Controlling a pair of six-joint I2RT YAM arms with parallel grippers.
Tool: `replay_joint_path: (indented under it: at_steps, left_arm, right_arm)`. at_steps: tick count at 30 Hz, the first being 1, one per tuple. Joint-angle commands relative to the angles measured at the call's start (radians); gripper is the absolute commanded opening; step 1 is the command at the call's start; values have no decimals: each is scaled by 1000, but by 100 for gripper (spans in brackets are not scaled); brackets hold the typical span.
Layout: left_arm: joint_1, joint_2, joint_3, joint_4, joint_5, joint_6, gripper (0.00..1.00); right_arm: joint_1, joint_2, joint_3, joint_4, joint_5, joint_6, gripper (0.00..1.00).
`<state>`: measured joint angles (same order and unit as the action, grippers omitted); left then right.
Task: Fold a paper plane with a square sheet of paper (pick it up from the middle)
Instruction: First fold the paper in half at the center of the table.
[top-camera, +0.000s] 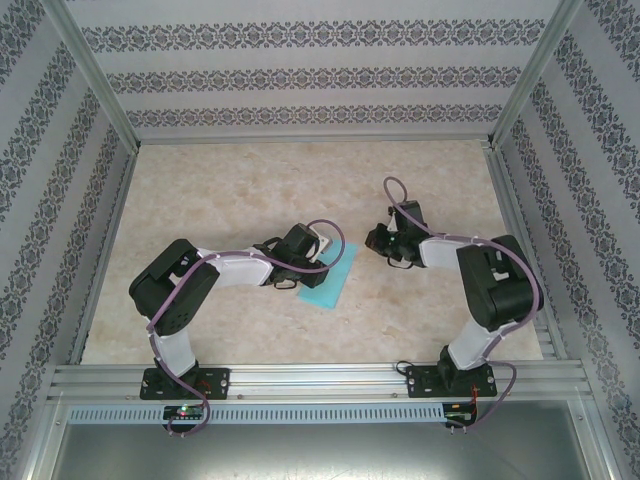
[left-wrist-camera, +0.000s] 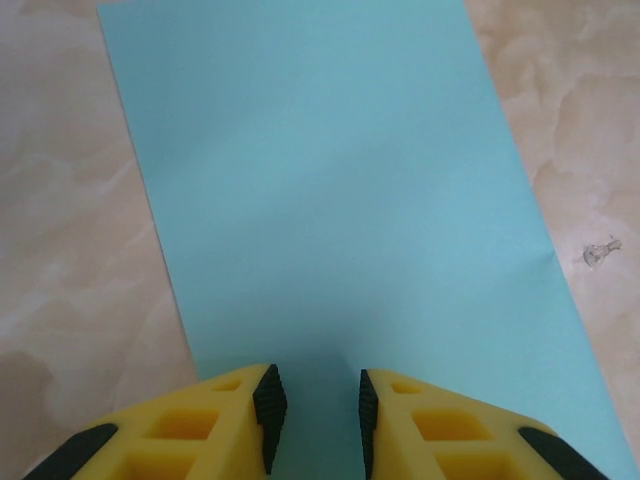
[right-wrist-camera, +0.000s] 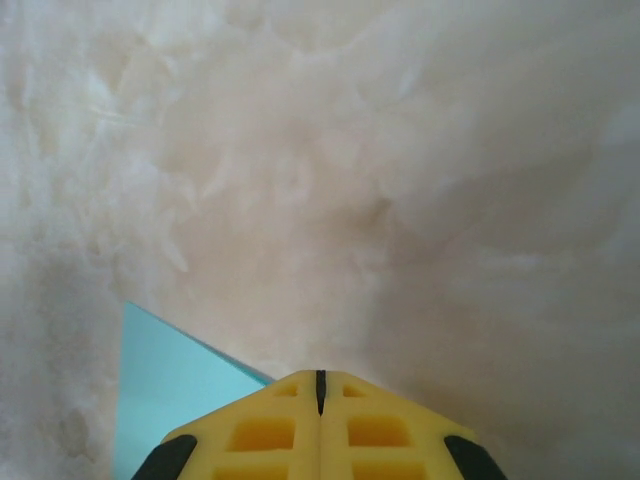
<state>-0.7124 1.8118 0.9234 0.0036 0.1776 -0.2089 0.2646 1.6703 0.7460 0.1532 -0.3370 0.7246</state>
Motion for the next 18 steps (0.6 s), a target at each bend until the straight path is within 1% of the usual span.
replay_joint_path:
  at_steps: [1, 3, 6, 11, 15, 18]
  left_arm:
    - [7, 67, -52, -262, -48, -11, 33]
    - [7, 66, -51, -256, -40, -17, 33]
    - [7, 64, -47, -248, -26, -26, 33]
    - [7, 57, -44, -243, -10, -40, 33]
    - [7, 42, -52, -243, -8, -48, 33]
    - [7, 31, -63, -238, -8, -53, 33]
  right_arm:
    - [31, -99, 2, -57, 18, -40, 3]
    - [59, -115, -3, -55, 0, -38, 4]
    - [94, -80, -5, -6, -52, -3, 4]
    - [169, 18, 50, 14, -50, 7, 4]
    - [160, 86, 89, 1, -36, -22, 4]
    - [135, 128, 105, -7, -43, -43, 4]
